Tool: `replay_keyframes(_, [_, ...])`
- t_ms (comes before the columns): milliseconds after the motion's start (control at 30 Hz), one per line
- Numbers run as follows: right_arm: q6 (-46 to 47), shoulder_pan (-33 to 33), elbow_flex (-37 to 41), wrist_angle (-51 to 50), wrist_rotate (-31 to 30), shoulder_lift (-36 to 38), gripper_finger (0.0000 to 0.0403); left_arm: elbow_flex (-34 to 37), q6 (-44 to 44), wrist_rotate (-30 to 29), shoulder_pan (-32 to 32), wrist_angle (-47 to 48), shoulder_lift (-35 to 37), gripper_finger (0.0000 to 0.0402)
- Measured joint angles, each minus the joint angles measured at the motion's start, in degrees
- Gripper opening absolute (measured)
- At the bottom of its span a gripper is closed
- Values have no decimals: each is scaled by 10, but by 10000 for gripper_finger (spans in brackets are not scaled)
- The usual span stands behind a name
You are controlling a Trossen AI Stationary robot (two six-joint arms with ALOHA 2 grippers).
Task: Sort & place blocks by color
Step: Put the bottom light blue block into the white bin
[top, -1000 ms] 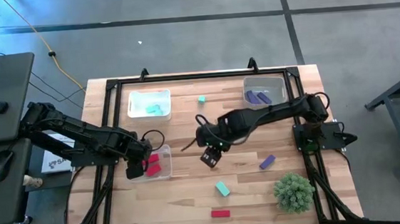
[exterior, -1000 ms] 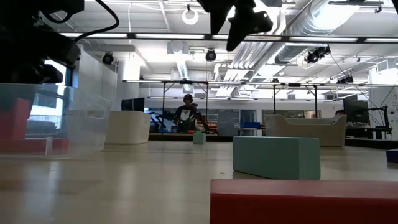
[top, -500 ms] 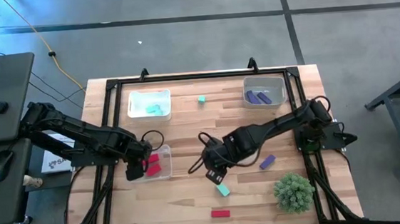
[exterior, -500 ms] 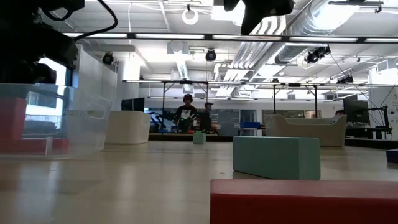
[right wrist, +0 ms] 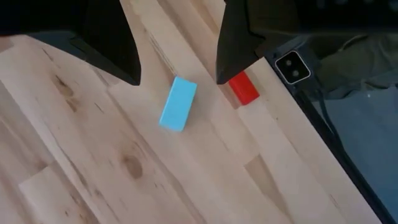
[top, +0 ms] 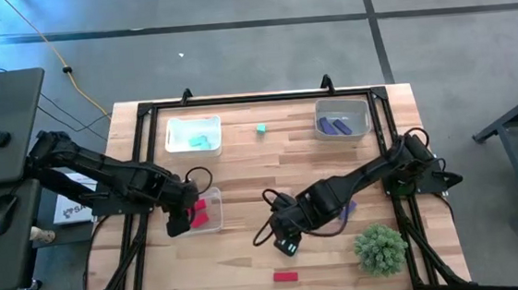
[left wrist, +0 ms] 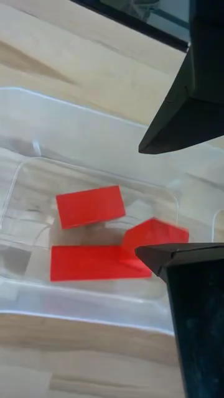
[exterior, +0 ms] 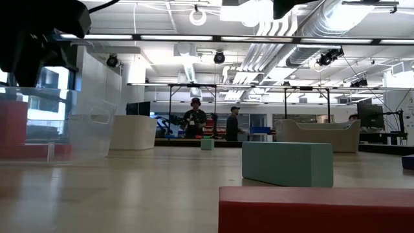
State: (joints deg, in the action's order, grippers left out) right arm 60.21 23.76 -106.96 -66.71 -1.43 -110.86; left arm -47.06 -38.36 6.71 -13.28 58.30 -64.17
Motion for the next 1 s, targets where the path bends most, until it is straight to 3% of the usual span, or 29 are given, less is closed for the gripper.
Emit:
replay_keyframes(533, [60,30,0,12,-44,-11,197,0,-99,-21,-98,-74,0,152])
replay_keyframes(1000, [118,33,0,13,-20,-84,197,0,-137,-35,-141,-74,0,152])
